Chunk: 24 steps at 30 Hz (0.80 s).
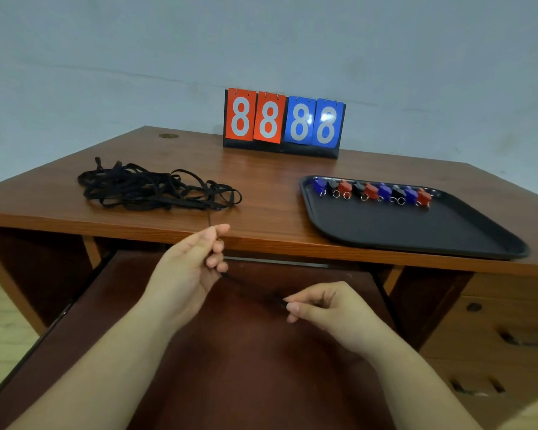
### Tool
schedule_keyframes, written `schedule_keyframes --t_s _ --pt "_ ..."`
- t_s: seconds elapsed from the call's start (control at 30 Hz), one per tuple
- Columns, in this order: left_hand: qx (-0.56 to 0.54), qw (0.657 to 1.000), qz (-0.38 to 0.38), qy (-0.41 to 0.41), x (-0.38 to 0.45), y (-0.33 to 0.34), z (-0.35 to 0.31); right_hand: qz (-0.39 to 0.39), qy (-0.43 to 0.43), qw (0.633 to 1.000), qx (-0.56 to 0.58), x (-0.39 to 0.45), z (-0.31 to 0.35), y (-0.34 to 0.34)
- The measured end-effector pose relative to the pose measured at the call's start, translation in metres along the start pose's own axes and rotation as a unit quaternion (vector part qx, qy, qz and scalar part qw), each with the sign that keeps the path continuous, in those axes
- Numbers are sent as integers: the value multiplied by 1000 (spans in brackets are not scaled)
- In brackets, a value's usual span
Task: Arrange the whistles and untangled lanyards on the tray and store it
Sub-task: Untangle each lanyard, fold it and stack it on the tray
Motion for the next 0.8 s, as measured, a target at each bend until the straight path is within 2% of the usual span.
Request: schedule_keyframes --t_s 0.07,0.1,0.2,0.37,0.43,0.63,0.8 --pt "101 991 3 83 6 -8 -2 -9 -5 999 -32 3 -5 -4" --pt "171 976 12 133 8 -12 -3 -15 -6 999 -43 4 -8 -4" --pt "345 906 29 244 12 -20 -7 -37 -5 997 -68 6 -14 -9" --pt "421 856 8 299 10 -27 -16 -87 -14 990 -107 6 -21 -25" --pt "440 848 26 294 5 -25 -13 -99 -28 989 -108 4 -18 -24" --pt "411 857 99 295 -20 0 11 -119 -86 986 -85 -7 7 -6" --pt "407 862 129 274 -30 10 26 -168 -167 965 -110 -16 21 10"
Point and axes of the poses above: each hand's wrist, its own x-axis towards the middle knuckle, its own y-axis out of the palm, z = x × y, the point moved 2 cm from there along x, towards the middle knuckle, and after that the axes turned 14 degrees about -z, right-handed, at the moved point
